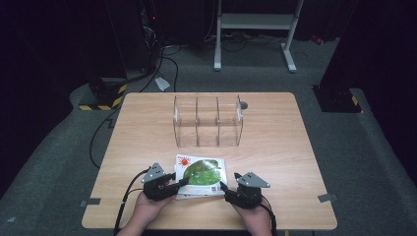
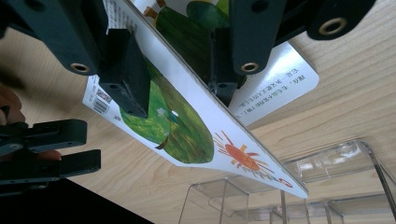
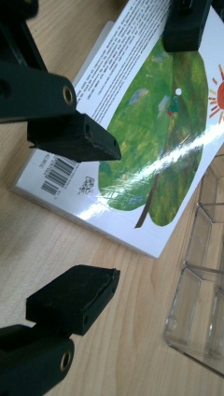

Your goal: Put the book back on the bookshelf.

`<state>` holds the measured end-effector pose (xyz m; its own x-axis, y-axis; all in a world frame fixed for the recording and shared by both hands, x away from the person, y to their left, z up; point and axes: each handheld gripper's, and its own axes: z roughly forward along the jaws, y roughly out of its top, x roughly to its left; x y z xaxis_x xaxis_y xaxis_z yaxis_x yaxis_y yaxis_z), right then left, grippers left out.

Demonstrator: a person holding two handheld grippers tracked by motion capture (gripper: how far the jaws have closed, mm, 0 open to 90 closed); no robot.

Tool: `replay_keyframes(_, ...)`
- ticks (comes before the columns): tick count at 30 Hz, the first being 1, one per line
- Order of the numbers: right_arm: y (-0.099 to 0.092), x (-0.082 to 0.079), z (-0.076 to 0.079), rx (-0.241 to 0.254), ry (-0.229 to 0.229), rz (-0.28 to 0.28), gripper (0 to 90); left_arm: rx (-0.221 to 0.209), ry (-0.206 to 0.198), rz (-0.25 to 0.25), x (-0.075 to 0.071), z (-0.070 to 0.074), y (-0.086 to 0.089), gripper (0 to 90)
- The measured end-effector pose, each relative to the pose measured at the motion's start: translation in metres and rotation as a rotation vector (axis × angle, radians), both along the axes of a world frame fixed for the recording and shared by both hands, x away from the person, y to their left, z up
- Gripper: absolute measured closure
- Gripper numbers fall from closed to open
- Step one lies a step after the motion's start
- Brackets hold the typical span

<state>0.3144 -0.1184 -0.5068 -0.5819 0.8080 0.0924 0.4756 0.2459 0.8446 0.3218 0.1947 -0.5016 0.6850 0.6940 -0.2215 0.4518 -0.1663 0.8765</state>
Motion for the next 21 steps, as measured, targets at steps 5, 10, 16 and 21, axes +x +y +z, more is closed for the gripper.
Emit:
replay_keyframes(5, 0.001, -0.002, -0.007, -0.01, -0.007, 0.034, 34.2, 0.022, -0.045, -0.012, -0.004, 0.004, -0.002, 61.2)
replay_keyframes(10, 0.005, 0.002, -0.005, 0.002, 0.061, 0.031, 28.1, 0.029, -0.073, -0.025, -0.006, 0.006, -0.003, 61.4)
replay_keyframes(16, 0.006, 0.005, -0.005, 0.017, 0.081, 0.01, 27.0, 0.043, -0.121, -0.042, -0.009, 0.008, -0.004, 61.6)
replay_keyframes(21, 0.005, 0.007, -0.006, 0.034, 0.105, 0.02, 26.7, 0.059, -0.166, -0.063, -0.014, 0.011, -0.006, 62.1)
